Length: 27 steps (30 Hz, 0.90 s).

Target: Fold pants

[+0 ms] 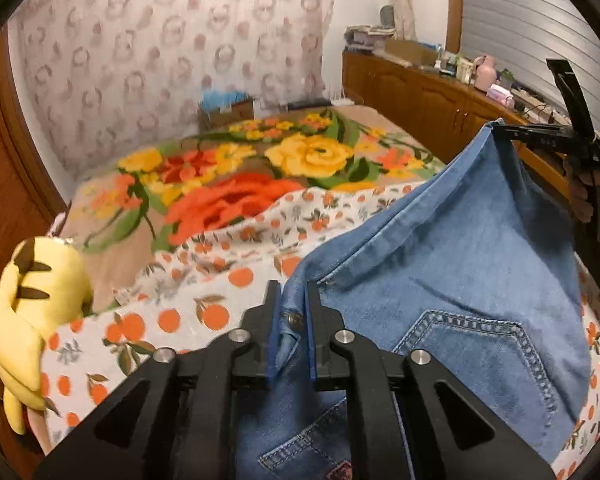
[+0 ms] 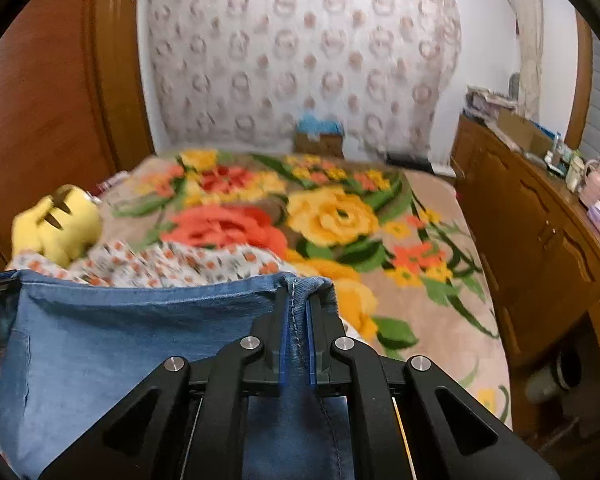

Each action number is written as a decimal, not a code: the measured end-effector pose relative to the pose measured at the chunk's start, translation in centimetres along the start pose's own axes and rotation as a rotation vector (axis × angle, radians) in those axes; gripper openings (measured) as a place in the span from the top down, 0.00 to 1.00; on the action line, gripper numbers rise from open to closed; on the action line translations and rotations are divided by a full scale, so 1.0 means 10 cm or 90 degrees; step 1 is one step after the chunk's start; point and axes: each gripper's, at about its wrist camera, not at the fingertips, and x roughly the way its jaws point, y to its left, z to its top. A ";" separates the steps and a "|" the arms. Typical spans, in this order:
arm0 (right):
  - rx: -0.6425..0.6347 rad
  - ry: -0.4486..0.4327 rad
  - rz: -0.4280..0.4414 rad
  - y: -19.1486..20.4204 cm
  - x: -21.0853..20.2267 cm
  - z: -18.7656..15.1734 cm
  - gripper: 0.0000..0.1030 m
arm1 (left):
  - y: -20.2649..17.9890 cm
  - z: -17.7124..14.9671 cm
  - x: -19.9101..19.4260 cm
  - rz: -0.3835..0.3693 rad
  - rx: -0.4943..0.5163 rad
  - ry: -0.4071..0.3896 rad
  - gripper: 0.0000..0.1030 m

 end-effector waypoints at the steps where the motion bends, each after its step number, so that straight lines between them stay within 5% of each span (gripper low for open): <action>1: 0.003 0.006 -0.006 0.02 0.03 0.01 0.86 | 0.00 -0.03 0.00 -0.006 -0.004 -0.002 0.85; 6: 0.008 -0.013 0.007 0.08 -0.14 -0.11 0.65 | 0.03 -0.12 -0.10 -0.015 -0.031 -0.011 0.53; 17: 0.010 0.009 0.074 -0.03 -0.80 -0.79 0.59 | -0.15 -0.51 -0.59 -0.002 -0.032 -0.042 0.48; 24: 0.016 0.087 0.026 -0.12 -0.68 -1.12 0.59 | -0.16 -1.01 -0.91 0.032 -0.059 -0.029 0.48; 27: -0.003 0.075 0.021 -0.12 -0.66 -1.13 0.59 | -0.07 -1.18 -1.04 0.045 -0.081 -0.031 0.48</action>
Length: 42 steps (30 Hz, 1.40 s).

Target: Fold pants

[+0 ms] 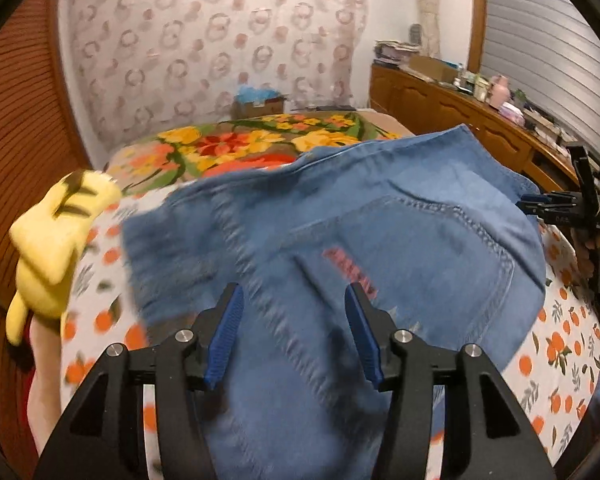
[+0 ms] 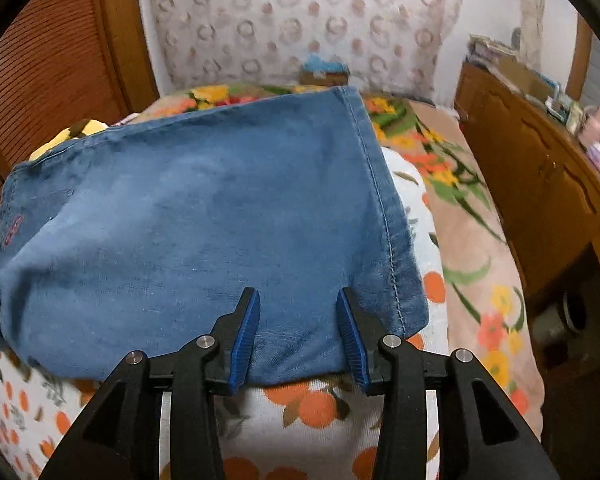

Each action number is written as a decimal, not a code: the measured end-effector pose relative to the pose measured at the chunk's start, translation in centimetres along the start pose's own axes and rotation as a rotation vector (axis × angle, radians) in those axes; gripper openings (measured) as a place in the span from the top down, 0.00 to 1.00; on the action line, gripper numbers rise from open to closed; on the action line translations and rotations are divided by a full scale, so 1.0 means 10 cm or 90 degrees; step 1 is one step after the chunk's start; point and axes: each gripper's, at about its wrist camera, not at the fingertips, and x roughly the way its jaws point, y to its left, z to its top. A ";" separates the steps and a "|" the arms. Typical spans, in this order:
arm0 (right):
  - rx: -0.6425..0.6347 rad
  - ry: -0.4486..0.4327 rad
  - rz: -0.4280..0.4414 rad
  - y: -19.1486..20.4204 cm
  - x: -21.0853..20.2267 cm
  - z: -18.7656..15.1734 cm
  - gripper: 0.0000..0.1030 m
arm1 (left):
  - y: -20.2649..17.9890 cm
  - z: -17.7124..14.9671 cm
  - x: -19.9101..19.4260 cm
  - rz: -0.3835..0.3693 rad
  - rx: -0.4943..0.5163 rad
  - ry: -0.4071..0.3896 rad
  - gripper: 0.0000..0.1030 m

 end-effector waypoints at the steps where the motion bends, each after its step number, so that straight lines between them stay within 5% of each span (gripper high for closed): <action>1: 0.001 0.000 -0.005 0.02 -0.01 0.00 0.59 | 0.05 -0.05 -0.04 0.002 -0.010 0.000 0.48; 13: -0.013 -0.015 -0.010 0.16 -0.02 -0.09 0.55 | 0.31 -0.75 -0.36 0.042 -0.085 0.018 0.48; 34: -0.014 -0.016 -0.009 0.13 0.02 -0.12 0.54 | 0.29 -0.96 -0.40 0.026 -0.122 0.037 0.49; 42: -0.014 -0.015 -0.008 0.13 0.02 -0.12 0.54 | 0.18 -0.91 -0.60 0.028 -0.100 -0.013 0.87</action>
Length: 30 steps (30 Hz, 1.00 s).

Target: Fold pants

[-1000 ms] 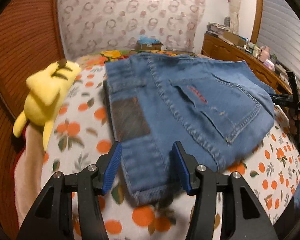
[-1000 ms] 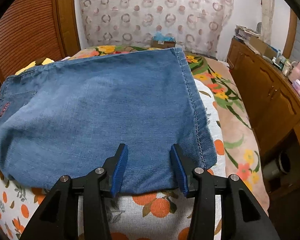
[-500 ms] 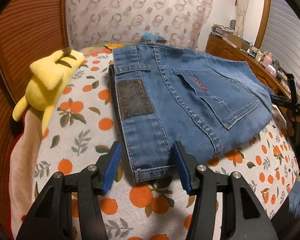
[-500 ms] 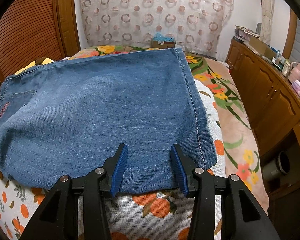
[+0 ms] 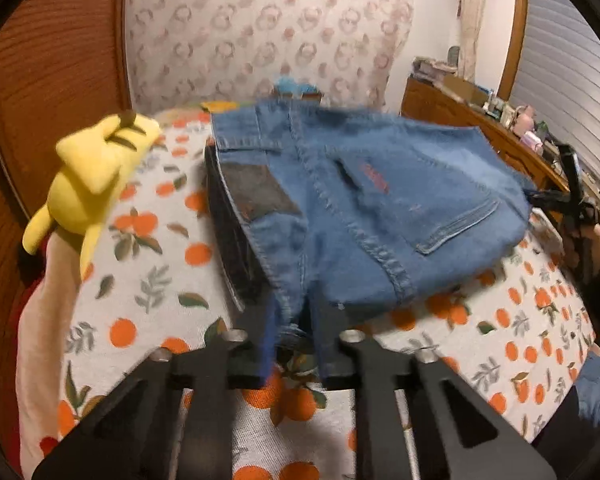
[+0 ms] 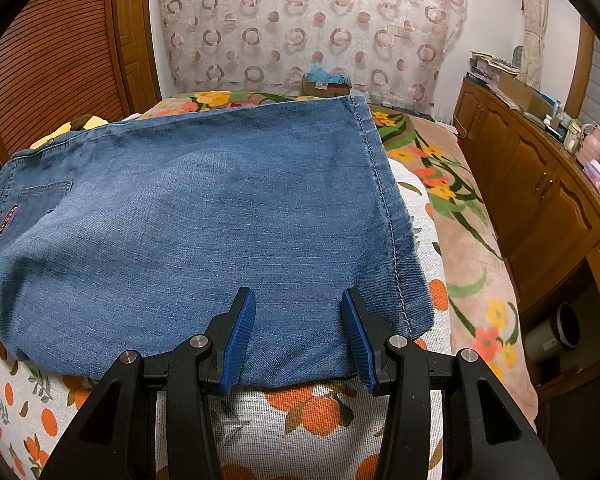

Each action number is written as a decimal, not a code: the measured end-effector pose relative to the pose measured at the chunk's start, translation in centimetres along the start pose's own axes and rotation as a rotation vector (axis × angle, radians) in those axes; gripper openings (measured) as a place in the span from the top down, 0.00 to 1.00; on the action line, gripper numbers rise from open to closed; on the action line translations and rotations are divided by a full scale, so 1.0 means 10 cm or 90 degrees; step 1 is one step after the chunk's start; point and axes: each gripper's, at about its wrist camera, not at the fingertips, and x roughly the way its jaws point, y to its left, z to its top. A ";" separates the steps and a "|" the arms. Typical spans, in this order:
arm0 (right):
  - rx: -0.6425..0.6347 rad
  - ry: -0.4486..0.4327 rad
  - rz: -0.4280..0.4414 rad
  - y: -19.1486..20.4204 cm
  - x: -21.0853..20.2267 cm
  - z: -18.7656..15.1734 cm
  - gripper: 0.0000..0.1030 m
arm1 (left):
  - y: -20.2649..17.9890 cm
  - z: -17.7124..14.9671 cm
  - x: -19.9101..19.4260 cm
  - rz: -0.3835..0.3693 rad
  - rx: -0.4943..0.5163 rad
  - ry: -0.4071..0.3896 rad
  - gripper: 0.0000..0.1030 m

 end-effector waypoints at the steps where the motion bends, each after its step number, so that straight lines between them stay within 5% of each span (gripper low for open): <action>1: 0.000 0.000 0.000 0.00 0.00 0.00 0.54 | 0.01 0.03 -0.05 0.004 -0.004 -0.009 0.87; 4: -0.001 0.000 -0.001 0.00 0.00 0.00 0.54 | 0.11 0.10 -0.09 0.058 -0.002 -0.015 0.95; 7: -0.001 0.000 -0.001 0.00 0.00 0.00 0.54 | 0.23 0.09 -0.07 0.023 -0.030 0.002 0.94; 17: -0.001 0.001 0.000 -0.01 0.00 0.00 0.54 | 0.22 0.02 -0.05 0.070 -0.006 -0.017 0.95; 25: -0.004 0.001 0.001 -0.01 0.00 0.00 0.54 | 0.15 0.02 -0.13 0.057 0.008 -0.024 0.93; 30: -0.004 0.001 0.001 -0.02 0.00 0.01 0.54 | 0.11 0.10 -0.30 0.062 0.007 -0.054 0.65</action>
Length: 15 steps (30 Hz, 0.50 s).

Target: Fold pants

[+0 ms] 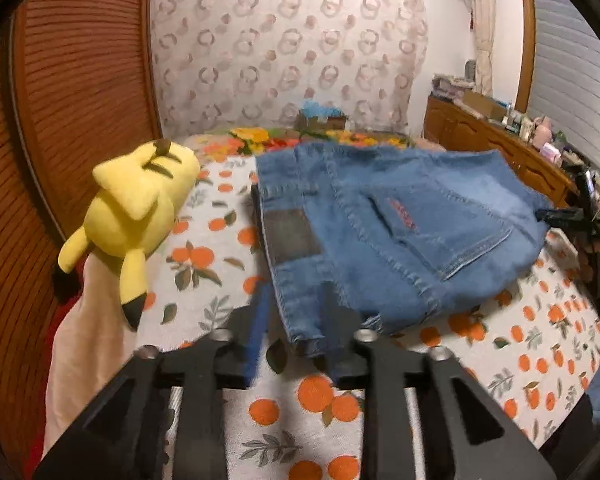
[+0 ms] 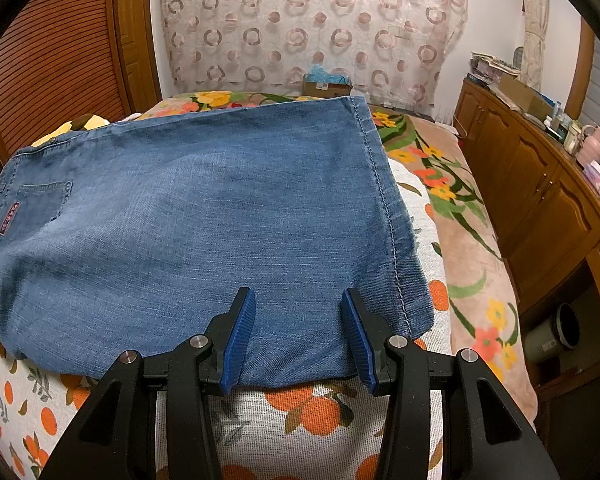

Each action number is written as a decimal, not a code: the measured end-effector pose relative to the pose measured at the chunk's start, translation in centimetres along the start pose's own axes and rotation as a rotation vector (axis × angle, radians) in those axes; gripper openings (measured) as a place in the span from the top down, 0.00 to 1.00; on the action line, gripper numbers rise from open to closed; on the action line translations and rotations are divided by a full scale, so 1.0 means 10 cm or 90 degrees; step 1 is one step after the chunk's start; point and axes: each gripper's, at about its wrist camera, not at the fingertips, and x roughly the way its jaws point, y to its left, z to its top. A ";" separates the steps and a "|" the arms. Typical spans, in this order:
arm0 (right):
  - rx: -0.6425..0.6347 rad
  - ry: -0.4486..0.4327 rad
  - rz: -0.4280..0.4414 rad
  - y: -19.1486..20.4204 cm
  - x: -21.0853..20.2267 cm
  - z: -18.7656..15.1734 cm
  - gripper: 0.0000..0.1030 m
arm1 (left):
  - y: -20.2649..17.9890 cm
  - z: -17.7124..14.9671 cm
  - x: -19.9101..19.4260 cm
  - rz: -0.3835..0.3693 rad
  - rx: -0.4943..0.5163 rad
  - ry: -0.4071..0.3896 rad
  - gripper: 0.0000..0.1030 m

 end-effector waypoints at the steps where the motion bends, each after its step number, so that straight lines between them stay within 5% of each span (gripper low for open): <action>1: 0.001 0.000 0.001 0.00 0.00 0.00 0.54 | -0.02 0.03 -0.04 -0.006 0.000 -0.010 0.62; 6: 0.000 0.000 0.001 -0.01 0.00 0.00 0.54 | -0.13 0.16 -0.02 -0.033 0.010 -0.025 0.49; 13: 0.035 -0.010 0.022 -0.08 -0.15 -0.05 0.50 | -0.60 0.53 0.22 -0.083 0.069 -0.051 0.47; 15: 0.069 -0.016 0.031 -0.15 -0.25 -0.09 0.46 | -0.76 0.67 0.33 -0.111 0.085 -0.059 0.38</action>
